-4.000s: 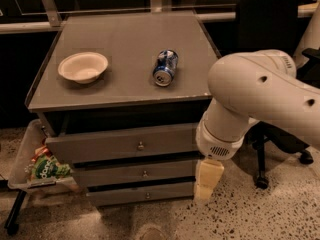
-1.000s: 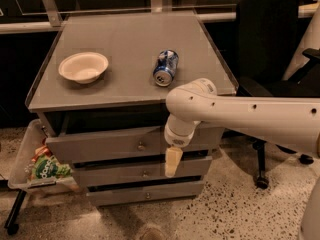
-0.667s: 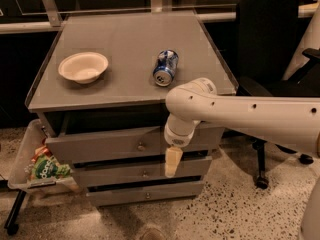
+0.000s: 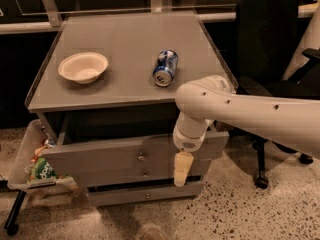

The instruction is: Open top drawer

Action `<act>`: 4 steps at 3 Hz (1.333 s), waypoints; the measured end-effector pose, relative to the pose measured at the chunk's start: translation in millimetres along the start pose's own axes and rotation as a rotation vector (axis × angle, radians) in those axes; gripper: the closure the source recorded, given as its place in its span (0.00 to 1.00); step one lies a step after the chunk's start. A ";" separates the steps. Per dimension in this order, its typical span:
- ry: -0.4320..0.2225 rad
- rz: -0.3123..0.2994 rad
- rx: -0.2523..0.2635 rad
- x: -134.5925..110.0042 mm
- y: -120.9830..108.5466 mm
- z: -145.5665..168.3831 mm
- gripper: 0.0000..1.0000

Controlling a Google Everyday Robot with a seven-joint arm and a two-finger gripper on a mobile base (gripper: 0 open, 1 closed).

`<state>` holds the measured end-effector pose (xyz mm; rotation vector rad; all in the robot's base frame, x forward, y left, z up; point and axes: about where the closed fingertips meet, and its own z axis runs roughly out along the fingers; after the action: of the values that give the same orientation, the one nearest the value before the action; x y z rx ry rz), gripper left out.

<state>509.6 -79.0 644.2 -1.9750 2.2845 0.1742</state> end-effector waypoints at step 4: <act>-0.005 0.032 -0.049 0.9 19.1 7.8 0.00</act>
Offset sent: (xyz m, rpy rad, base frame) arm -0.0135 0.0014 -0.0313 -0.0004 0.0766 -0.0058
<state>490.7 -75.8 636.6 -1.9596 2.3318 0.2404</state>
